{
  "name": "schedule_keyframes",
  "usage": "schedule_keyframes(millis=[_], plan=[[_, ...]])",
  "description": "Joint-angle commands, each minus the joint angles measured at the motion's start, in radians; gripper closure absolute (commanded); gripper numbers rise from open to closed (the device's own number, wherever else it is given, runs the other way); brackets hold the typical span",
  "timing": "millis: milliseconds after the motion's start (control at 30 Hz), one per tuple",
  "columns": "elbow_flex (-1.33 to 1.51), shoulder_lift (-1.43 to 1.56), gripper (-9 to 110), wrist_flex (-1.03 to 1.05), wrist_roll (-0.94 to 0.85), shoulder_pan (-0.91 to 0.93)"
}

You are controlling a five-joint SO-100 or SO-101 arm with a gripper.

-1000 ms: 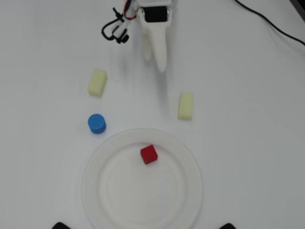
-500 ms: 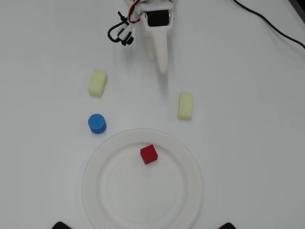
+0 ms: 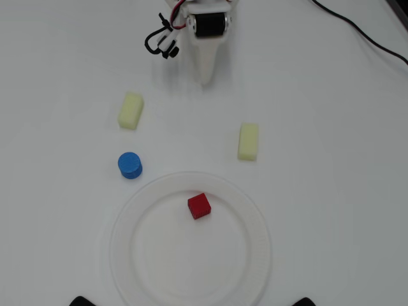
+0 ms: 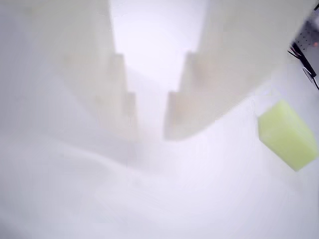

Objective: Grasp a red block and put it in the dish.

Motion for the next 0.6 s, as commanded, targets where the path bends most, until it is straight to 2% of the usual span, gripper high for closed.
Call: schedule_keyframes(millis=[0,567], plan=[[0.077,0.187,101,0.032,-0.015,-0.017],[0.1,0.189,101,0.101,-0.02,-0.067]])
